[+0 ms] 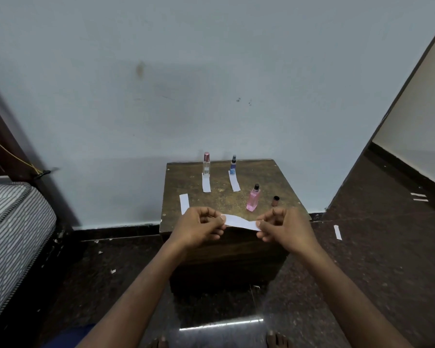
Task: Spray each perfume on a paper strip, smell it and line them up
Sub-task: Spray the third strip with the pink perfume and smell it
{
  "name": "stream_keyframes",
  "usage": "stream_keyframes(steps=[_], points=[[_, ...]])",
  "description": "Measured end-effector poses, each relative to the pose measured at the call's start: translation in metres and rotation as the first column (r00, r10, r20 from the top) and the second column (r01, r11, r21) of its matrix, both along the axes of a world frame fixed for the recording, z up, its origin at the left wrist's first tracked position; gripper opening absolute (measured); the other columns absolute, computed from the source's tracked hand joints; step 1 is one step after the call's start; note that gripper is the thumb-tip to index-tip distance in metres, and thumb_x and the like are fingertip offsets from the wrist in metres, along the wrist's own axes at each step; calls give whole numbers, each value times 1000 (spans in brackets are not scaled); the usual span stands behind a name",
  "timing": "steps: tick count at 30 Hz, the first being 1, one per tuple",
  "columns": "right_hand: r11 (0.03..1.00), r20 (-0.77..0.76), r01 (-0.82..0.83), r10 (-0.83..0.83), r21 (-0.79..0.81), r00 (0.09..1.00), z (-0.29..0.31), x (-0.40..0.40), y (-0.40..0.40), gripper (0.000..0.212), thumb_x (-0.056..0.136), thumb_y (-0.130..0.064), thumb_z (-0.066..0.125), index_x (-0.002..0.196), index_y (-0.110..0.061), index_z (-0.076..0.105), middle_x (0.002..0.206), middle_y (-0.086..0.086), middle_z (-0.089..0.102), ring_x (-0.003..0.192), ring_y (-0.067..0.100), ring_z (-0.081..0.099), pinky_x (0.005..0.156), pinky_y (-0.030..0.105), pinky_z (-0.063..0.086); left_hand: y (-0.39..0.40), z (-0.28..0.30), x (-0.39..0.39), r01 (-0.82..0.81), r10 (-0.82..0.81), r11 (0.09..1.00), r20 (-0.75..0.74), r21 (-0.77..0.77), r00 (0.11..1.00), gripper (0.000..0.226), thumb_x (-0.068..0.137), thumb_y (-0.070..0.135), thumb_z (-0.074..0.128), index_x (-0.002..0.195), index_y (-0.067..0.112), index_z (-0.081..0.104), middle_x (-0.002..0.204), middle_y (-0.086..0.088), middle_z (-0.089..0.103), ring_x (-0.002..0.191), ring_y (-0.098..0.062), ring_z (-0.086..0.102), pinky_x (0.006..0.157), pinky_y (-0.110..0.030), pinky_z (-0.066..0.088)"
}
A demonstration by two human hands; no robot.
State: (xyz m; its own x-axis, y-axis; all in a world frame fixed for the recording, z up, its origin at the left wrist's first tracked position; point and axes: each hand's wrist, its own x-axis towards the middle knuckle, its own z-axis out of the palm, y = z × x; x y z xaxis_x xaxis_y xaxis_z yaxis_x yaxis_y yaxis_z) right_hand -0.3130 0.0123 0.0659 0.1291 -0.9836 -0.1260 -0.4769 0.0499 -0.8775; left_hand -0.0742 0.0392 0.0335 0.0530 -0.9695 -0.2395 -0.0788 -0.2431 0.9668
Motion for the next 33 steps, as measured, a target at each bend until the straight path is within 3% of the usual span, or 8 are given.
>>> stream_keyframes(steps=[6,10,14,21,24,26,31,33], points=[[981,276,-78,125,-177,953,85,3,24,10,86,-4,79,96,-6,79,84,7,80,71,17,78,64,20,61,1,7,5,-48,28,990,-154,-129,988,20,95,21,76,111,8,75,97,-7,81,91,-18,76,80,-29,63],[983,935,-182,67,-3,347,96,-7,31,16,70,-10,81,86,-10,80,84,8,76,62,7,72,56,14,58,3,-1,2,97,89,945,531,-312,842,22,95,32,76,116,24,72,110,10,75,104,-6,70,90,-25,60],[975,336,59,-131,214,933,11,-15,20,14,81,7,79,95,9,75,98,27,77,74,25,79,63,24,64,10,-22,-8,432,-117,899,910,-73,397,81,94,50,73,161,26,34,166,3,38,153,-16,35,125,-39,34],[949,952,-289,-30,123,305,45,-26,-2,40,66,-9,96,98,-1,73,86,12,73,63,9,73,56,14,59,1,-41,-11,411,-227,906,934,100,275,104,98,51,66,168,16,-3,176,-3,-14,163,-21,-12,132,-45,3],[990,264,-45,7,135,964,3,-20,-6,11,82,-2,84,91,-1,78,78,13,78,66,17,77,64,25,63,0,-47,-11,406,-265,901,934,152,239,106,99,51,65,167,13,-7,175,-7,-19,162,-23,-15,129,-41,-2],[994,-37,-30,34,109,999,-11,-20,-9,7,86,-2,81,91,0,77,74,11,79,69,21,79,70,31,65,-3,-52,-17,410,-307,890,927,199,217,110,99,51,66,166,10,-11,174,-9,-22,161,-24,-18,129,-42,-3],[958,873,-235,-29,163,487,26,-21,-17,20,77,-8,75,96,-1,74,78,9,72,60,9,71,55,14,58,-5,-56,-18,417,-323,883,923,215,208,111,99,50,66,166,9,-14,173,-9,-25,161,-25,-20,130,-42,1],[973,585,-112,-28,202,810,8,-24,-20,18,80,0,79,97,2,74,85,15,75,67,16,77,63,21,63,-5,-56,-18,419,-326,882,921,216,211,111,100,50,65,166,10,-14,173,-9,-25,161,-25,-19,130,-42,2]])
